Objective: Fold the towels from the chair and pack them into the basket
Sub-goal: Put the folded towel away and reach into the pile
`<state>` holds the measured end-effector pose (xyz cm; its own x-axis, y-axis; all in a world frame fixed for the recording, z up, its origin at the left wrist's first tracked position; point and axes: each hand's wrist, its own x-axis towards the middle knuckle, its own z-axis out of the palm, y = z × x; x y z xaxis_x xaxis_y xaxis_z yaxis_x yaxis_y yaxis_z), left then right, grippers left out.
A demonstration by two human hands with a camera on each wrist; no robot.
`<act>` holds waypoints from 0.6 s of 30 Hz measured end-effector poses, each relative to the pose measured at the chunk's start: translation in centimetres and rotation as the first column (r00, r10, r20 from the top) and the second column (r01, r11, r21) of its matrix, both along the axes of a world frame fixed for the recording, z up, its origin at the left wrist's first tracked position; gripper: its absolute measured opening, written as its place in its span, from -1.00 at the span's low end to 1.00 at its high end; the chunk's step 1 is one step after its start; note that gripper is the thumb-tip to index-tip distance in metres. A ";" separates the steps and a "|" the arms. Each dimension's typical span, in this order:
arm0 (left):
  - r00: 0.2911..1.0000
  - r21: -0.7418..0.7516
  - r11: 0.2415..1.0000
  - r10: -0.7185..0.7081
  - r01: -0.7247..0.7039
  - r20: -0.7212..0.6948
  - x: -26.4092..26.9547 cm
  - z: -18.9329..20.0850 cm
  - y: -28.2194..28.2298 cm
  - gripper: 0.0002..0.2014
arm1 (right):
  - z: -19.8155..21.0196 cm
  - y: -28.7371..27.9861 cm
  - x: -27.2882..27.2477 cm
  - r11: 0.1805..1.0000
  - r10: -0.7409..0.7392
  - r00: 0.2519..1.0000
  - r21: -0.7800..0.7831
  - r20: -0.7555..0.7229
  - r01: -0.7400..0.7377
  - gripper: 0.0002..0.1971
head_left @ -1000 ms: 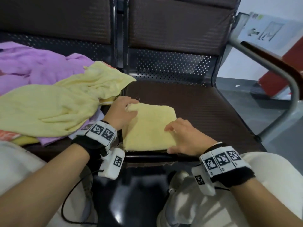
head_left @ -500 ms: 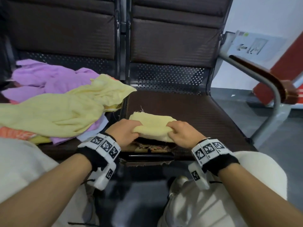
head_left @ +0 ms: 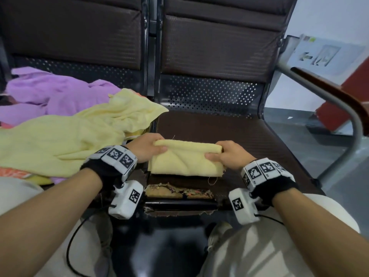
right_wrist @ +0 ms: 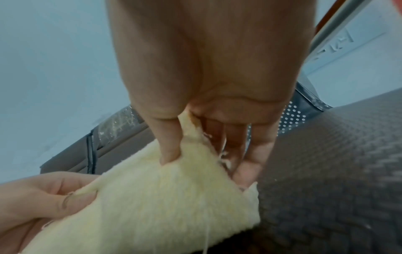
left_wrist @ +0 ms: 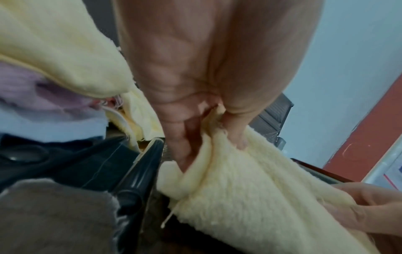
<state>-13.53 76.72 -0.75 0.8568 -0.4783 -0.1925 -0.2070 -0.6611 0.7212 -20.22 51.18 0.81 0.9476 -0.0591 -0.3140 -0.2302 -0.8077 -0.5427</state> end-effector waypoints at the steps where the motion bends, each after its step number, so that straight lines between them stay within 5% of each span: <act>1: 0.999 0.041 0.999 0.031 -0.031 -0.007 0.4 -0.3 -0.2 -0.81 | -0.4 0.0 0.6 0.999 -0.039 0.999 0.006 -0.021 0.040 -0.75; 10: 0.972 0.105 0.967 0.234 -0.234 0.019 2.3 -3.0 -1.9 -0.62 | -2.6 0.0 2.8 0.930 -0.262 0.931 -0.325 -0.254 0.173 -0.11; 18: 0.984 0.339 0.929 0.101 -0.145 0.144 1.2 -2.6 -2.1 -0.65 | -2.1 1.7 2.9 0.954 -0.300 0.924 -0.103 -0.239 0.283 -0.42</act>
